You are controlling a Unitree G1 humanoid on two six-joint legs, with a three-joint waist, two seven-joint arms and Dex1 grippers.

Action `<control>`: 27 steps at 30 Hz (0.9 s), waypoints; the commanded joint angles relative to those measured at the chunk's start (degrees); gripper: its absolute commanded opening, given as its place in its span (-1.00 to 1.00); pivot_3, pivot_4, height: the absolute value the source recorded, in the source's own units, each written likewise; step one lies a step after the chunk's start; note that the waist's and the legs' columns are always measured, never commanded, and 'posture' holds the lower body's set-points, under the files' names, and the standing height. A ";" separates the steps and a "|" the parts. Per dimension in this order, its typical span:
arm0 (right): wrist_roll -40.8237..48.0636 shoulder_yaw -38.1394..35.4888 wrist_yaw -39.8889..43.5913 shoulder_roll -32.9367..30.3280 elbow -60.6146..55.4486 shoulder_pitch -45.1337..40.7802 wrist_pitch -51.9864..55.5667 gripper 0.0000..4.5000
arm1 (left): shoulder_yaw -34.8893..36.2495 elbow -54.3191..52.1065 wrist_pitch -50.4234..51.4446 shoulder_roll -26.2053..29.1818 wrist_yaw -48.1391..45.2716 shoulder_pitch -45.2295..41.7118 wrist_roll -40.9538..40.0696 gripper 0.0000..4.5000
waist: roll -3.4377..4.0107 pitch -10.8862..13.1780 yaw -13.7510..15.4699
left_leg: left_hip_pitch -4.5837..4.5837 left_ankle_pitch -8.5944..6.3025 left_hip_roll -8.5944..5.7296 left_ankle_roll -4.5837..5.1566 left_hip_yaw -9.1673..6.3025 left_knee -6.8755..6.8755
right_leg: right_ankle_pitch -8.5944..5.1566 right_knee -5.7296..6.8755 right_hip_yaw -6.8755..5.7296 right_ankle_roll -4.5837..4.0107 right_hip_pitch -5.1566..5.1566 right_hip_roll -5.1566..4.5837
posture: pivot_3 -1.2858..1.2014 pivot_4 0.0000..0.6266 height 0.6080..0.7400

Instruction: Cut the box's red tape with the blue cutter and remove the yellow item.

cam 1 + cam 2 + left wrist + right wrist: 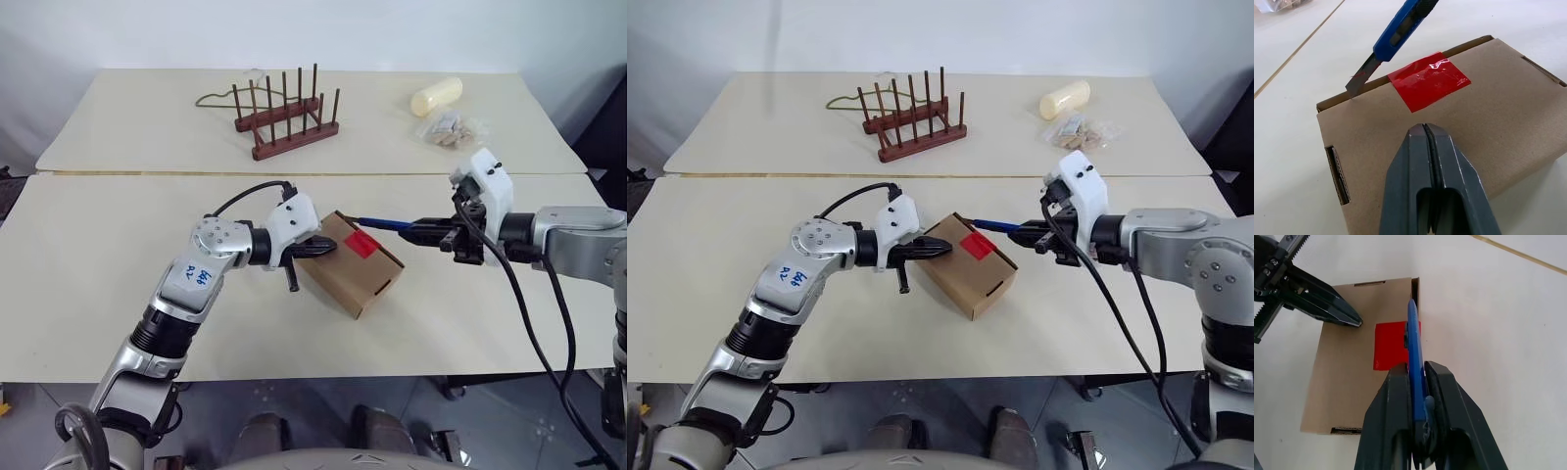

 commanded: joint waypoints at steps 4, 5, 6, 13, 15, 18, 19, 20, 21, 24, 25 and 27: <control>-2.60 -0.45 2.43 -1.40 -1.62 0.63 -0.87 -0.93 | -0.83 -0.79 0.43 0.61 -0.22 0.84 0.31 -0.99 | 0.00 0.00 0.01 | 0.00 0.00 0.00 0.00 0.00 0.00 | 0.00 0.00 0.00 0.00 0.00 0.00 | 0.03 -0.52 1.00; -3.28 -0.54 2.92 -1.83 -1.19 0.64 -1.23 -0.93 | -0.81 -0.80 0.43 0.58 -0.19 0.87 0.31 -0.99 | 0.00 0.00 0.03 | 0.00 0.00 0.00 0.00 0.00 0.00 | 0.00 0.00 0.00 0.00 0.00 0.00 | 0.03 -0.52 1.00; -3.85 -0.57 3.35 -2.14 -0.90 0.63 -1.50 -0.93 | -0.80 -0.80 0.43 0.55 -0.16 0.88 0.31 -0.99 | 0.00 0.00 0.02 | 0.00 0.00 0.00 0.00 0.00 0.00 | 0.00 0.00 0.00 0.00 0.00 0.00 | 0.03 -0.52 1.00; -5.29 -0.68 7.33 -4.36 -0.85 2.14 -2.08 -0.93 | -0.86 -0.84 0.42 0.67 -0.20 0.96 0.39 -0.99 | 0.00 0.00 0.07 | 0.00 0.00 0.00 0.00 0.00 0.00 | 0.00 0.00 0.00 0.00 0.00 0.00 | 0.03 -0.52 1.00; -4.69 0.04 8.97 -5.20 -1.23 2.22 -1.41 -0.93 | -0.93 -0.76 0.45 0.69 -0.25 0.88 0.44 -0.99 | 0.00 0.00 0.08 | 0.00 0.00 0.00 0.00 0.00 0.00 | 0.00 0.00 0.00 0.00 0.00 0.00 | 0.03 -0.52 1.00; -4.19 1.43 11.18 -6.52 -1.14 1.57 -0.01 -0.93 | -1.23 -0.52 0.39 0.84 -0.53 0.61 0.67 -0.99 | 0.00 0.00 0.11 | 0.00 0.00 0.00 0.00 -0.01 0.00 | 0.00 0.00 0.00 0.00 0.00 0.00 | 0.03 -0.52 1.00; -4.09 1.49 11.18 -6.64 -1.01 1.38 0.67 -0.93 | -1.26 -0.33 0.37 0.75 -0.52 0.49 0.72 -0.99 | 0.00 0.00 0.07 | 0.00 0.00 0.00 0.00 -0.02 0.00 | 0.00 -0.01 0.00 0.00 0.01 0.00 | 0.03 -0.52 1.00; -4.11 1.68 11.44 -6.93 -0.89 1.20 1.20 -0.93 | -1.35 -0.16 0.40 0.64 -0.48 0.34 0.79 -0.99 | 0.00 0.00 0.07 | 0.00 0.00 0.00 0.00 -0.01 0.00 | 0.00 -0.01 0.00 0.00 0.01 0.00 | 0.03 -0.52 1.00; -4.19 1.80 11.69 -7.09 -0.83 1.06 1.60 -0.93 | -1.41 -0.05 0.44 0.55 -0.44 0.25 0.84 -0.99 | 0.00 0.00 0.08 | 0.00 0.00 0.00 0.00 -0.01 0.00 | 0.00 -0.01 0.00 0.00 0.01 0.00 | 0.03 -0.52 1.00; -4.62 2.54 11.68 -7.11 0.11 -0.62 3.50 -0.93 | -2.50 0.24 1.09 0.37 -0.56 -0.20 1.41 -0.99 | 0.00 0.00 0.07 | 0.00 0.00 0.00 0.00 -0.01 0.00 | 0.00 -0.01 0.00 0.00 0.01 0.00 | 0.03 -0.52 1.00; -4.69 2.76 11.69 -6.95 0.51 -1.23 3.96 -0.93 | -2.97 0.33 1.15 0.39 -0.65 -0.36 1.71 -0.99 | 0.00 0.00 0.08 | 0.00 0.00 0.00 0.00 -0.01 0.01 | 0.00 0.00 0.00 0.00 0.01 0.00 | 0.03 -0.52 1.00; -4.67 3.27 12.07 -6.75 1.24 -2.28 4.81 -0.93 | -3.54 0.57 1.30 0.17 -0.53 -0.64 2.04 -0.99 | 0.00 0.00 0.10 | 0.00 0.00 0.00 0.00 -0.02 0.02 | 0.00 0.00 0.00 0.00 0.01 0.00 | 0.03 -0.52 1.00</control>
